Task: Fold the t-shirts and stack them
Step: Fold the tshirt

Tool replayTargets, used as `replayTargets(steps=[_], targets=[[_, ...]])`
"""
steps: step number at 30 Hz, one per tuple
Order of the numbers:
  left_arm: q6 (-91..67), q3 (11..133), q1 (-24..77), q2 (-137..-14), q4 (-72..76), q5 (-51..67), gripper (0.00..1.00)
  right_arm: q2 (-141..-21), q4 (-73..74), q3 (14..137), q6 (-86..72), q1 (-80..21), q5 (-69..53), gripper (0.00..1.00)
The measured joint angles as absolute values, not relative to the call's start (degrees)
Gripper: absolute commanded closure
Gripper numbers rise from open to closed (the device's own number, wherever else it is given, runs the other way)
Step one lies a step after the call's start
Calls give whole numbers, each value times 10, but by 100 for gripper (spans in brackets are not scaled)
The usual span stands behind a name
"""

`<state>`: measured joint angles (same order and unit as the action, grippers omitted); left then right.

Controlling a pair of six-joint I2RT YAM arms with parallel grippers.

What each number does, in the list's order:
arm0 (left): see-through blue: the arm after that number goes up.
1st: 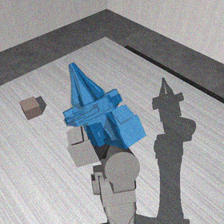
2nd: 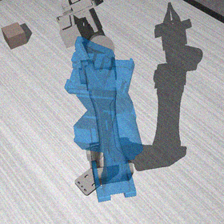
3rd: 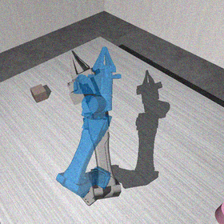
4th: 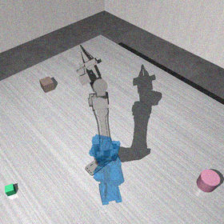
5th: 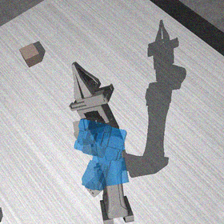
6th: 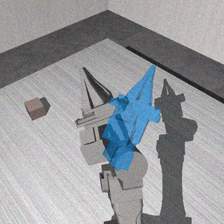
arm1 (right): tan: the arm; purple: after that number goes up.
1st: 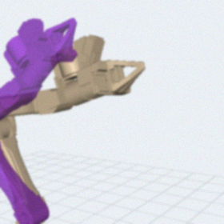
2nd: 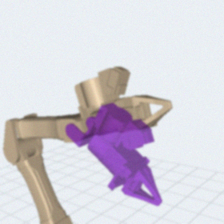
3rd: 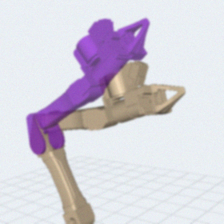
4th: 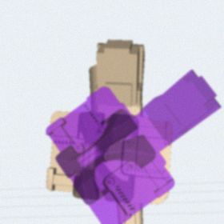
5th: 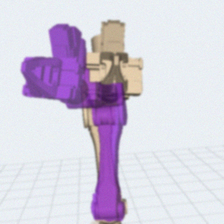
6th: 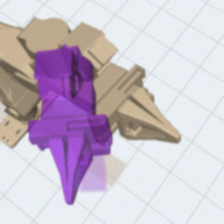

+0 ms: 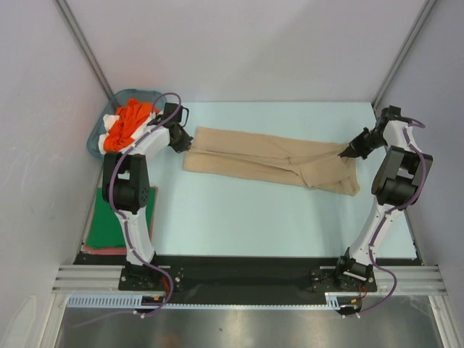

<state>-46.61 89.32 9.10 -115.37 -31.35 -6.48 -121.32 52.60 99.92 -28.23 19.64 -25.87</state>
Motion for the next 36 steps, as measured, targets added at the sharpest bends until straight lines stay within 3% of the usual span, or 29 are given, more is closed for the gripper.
replayTargets(steps=[8,10,12,15,17,21,22,26,31,36], targets=[[-471,894,89,-1155,-312,-56,100,-1245,523,1010,-284,197,-273,98],[-471,897,88,-1158,-311,-52,100,-1250,522,1010,-285,199,-275,94],[-470,900,88,-1161,-310,-50,100,-1254,520,1010,-288,200,-276,83],[-463,903,88,-1167,-310,-47,82,-1262,516,1013,-290,202,-278,71],[-445,913,88,-1175,-310,-48,69,-1279,521,1039,-288,204,-281,68],[-391,966,88,-1202,-326,-65,45,-1328,568,1166,-264,213,-251,56],[-380,970,88,-1201,-329,-74,44,-1330,576,1185,-257,213,-239,53],[-333,961,91,-1158,-344,-102,45,-1258,581,1169,-230,191,-182,46],[-296,871,113,-1034,-324,-69,51,-1043,528,946,-243,71,-161,38],[-294,763,158,-958,-241,43,56,-954,481,809,-270,-41,-176,44]])
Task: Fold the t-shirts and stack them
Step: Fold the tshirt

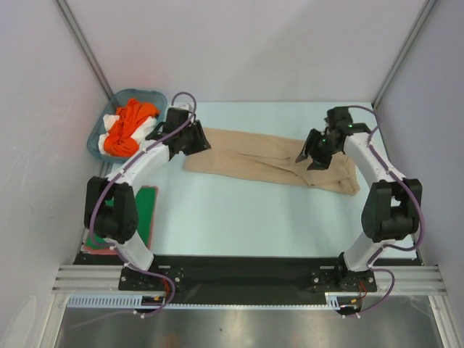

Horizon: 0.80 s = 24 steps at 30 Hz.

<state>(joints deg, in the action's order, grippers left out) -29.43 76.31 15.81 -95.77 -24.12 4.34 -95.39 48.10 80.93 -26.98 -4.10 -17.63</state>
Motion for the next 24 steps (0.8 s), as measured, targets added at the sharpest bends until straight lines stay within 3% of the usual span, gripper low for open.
replayTargets(steps=[5,12,18,24], targets=[[-292,746,181,-1031,-205,102,60,-1007,437,778,-300,-115,-140,55],[-284,745,179,-1079,-199,112,59,-1028,426,783,-285,-128,-107,54],[-283,745,178,-1079,-185,128,59,-1027,428,799,-276,-85,-117,35],[-287,741,178,-1079,-171,174,54,-953,427,707,-281,86,-184,31]])
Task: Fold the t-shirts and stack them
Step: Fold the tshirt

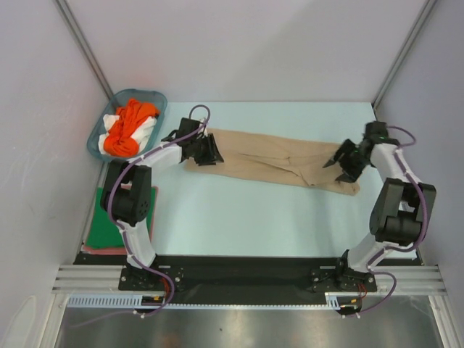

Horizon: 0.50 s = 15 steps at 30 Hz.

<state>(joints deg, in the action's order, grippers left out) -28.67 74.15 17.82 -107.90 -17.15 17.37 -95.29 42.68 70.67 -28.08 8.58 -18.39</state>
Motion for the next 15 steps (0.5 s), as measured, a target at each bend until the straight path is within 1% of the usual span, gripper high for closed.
replayTargets(steps=[2,4,6,7,12,13,14,15], targets=[[-295,729,178,-1078,-153,194,51,-940,430,700,-280,147,-198,31],[-301,717,178,-1078,-144,212,49,-936,429,700,-280,176,-209,32],[-306,712,178,-1078,-143,226,49,-935,429,700,-280,180,-218,32],[-307,712,178,-1078,-142,233,50,-935,430,700,-280,177,-219,35],[-315,716,175,-1081,-130,262,52,-948,415,698,-273,183,-226,40],[-315,717,174,-1082,-129,264,52,-955,410,698,-273,187,-228,44],[-315,719,173,-1084,-128,267,52,-966,402,697,-273,191,-232,51],[-315,720,171,-1085,-127,270,53,-978,394,696,-271,194,-236,52]])
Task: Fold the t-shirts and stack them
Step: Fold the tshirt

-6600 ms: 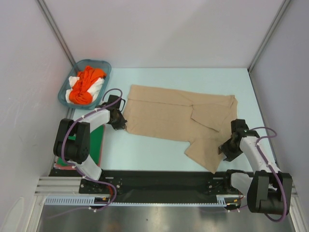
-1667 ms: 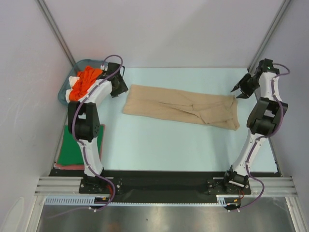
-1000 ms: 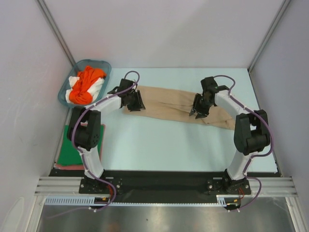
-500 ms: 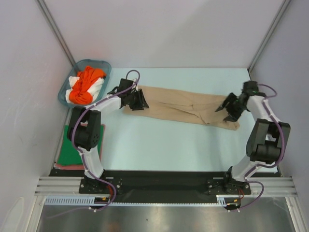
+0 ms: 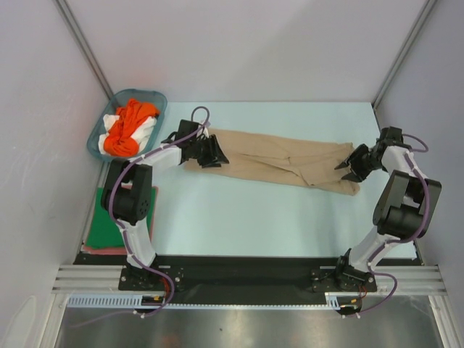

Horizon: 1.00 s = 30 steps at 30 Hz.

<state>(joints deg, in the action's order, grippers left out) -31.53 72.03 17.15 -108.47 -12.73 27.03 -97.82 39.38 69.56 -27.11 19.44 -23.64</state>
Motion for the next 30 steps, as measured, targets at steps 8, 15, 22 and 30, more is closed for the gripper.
replayTargets(steps=[8,15,22,30], targets=[[-320,721,165,-1085,-126,283,48,-1029,373,691,-281,196,-255,50],[-321,721,161,-1086,-125,288,51,-1002,365,696,-298,87,-211,64],[-321,730,141,-1118,-126,281,50,-1009,356,778,-336,-160,-53,97],[-336,754,129,-1173,-126,264,54,-1100,356,823,-341,-227,69,100]])
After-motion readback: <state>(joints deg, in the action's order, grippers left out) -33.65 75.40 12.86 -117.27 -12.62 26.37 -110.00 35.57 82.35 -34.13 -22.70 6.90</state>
